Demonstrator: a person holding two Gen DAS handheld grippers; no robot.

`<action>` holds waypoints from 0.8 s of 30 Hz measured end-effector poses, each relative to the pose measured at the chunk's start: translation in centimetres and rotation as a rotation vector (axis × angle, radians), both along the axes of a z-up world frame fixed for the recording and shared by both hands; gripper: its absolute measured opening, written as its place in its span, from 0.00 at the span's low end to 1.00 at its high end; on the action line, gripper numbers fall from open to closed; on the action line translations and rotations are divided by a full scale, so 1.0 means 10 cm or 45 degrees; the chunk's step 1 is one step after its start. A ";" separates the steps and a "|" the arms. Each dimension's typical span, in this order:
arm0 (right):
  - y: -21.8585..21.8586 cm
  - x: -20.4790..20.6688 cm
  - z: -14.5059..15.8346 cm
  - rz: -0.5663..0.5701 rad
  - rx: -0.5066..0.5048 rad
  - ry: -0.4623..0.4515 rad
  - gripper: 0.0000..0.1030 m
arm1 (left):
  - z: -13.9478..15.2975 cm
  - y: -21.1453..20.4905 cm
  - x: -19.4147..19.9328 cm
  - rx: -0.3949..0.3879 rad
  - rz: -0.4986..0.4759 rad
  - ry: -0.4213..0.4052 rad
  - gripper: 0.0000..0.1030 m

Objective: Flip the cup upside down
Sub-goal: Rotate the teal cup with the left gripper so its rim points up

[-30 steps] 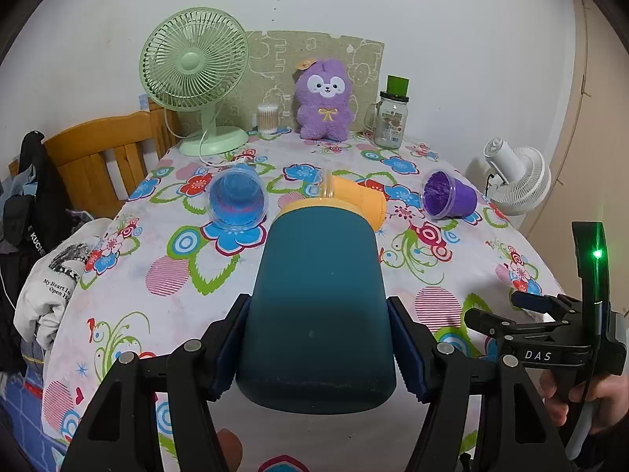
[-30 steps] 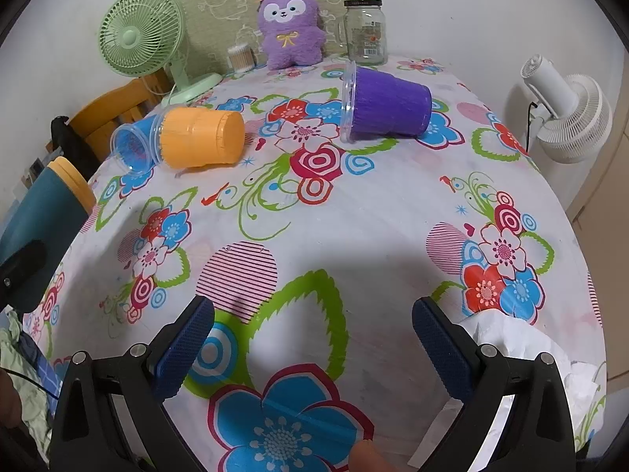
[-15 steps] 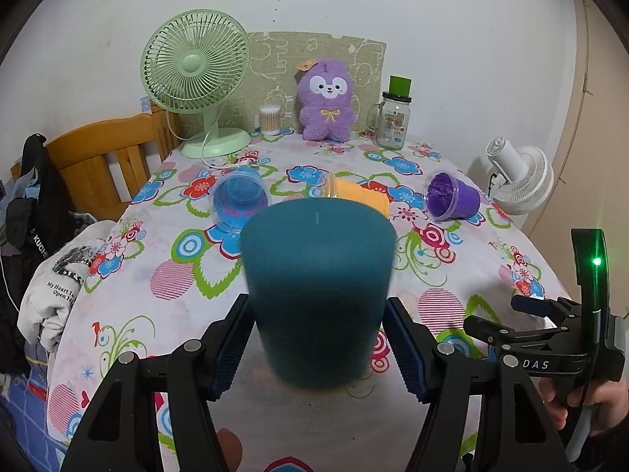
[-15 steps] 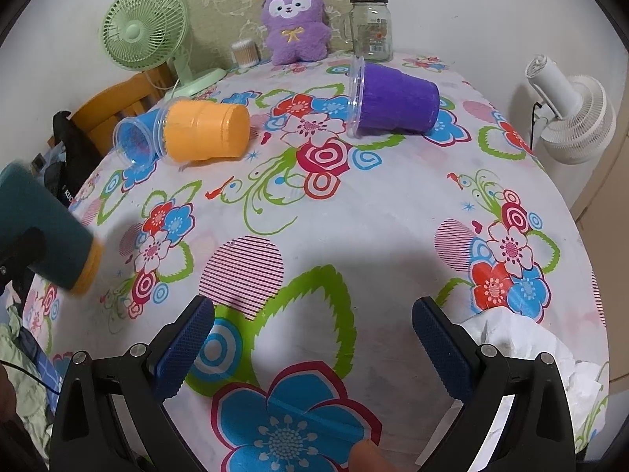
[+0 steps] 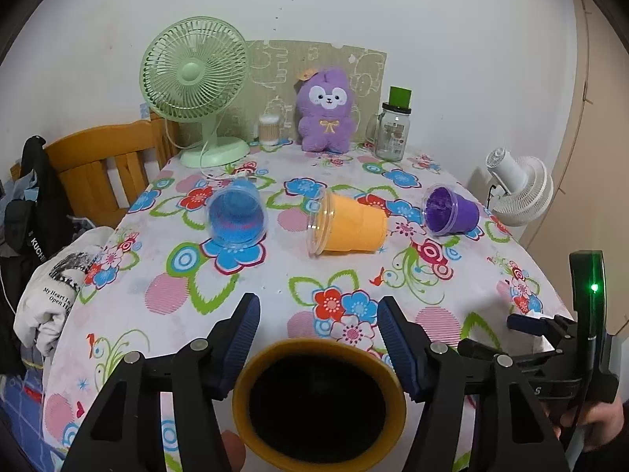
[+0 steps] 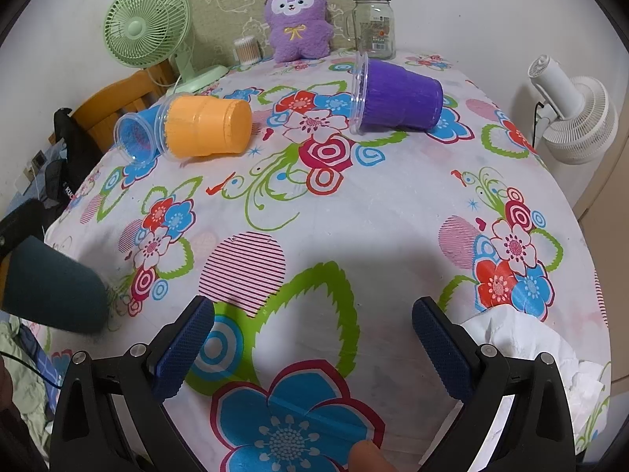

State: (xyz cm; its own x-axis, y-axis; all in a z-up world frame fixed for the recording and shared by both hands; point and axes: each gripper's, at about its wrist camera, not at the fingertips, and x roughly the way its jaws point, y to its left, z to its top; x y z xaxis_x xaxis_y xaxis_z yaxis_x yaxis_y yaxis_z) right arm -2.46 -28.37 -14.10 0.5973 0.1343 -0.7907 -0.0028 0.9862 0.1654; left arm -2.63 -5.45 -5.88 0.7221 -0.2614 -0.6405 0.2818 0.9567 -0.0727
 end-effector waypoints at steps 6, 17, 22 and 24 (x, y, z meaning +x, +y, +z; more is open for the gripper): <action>-0.05 -0.02 -0.01 -0.014 0.002 0.002 0.99 | 0.00 -0.07 0.02 0.003 -0.013 0.003 0.62; -0.03 0.00 -0.02 -0.004 -0.028 -0.002 0.99 | 0.00 -0.11 0.31 0.008 -0.032 0.062 0.72; -0.05 0.00 -0.02 -0.005 -0.021 -0.001 0.99 | 0.09 -0.04 0.33 -0.022 -0.025 0.022 0.95; -0.07 0.01 -0.01 -0.016 -0.013 -0.002 0.99 | 0.11 0.01 0.30 -0.035 -0.025 0.022 0.99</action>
State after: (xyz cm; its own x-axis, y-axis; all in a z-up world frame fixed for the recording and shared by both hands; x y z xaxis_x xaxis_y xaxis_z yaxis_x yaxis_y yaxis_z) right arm -2.34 -29.05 -14.22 0.6002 0.1183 -0.7911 0.0096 0.9879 0.1550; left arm 0.40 -5.35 -4.78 0.7058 -0.2930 -0.6449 0.2989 0.9486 -0.1039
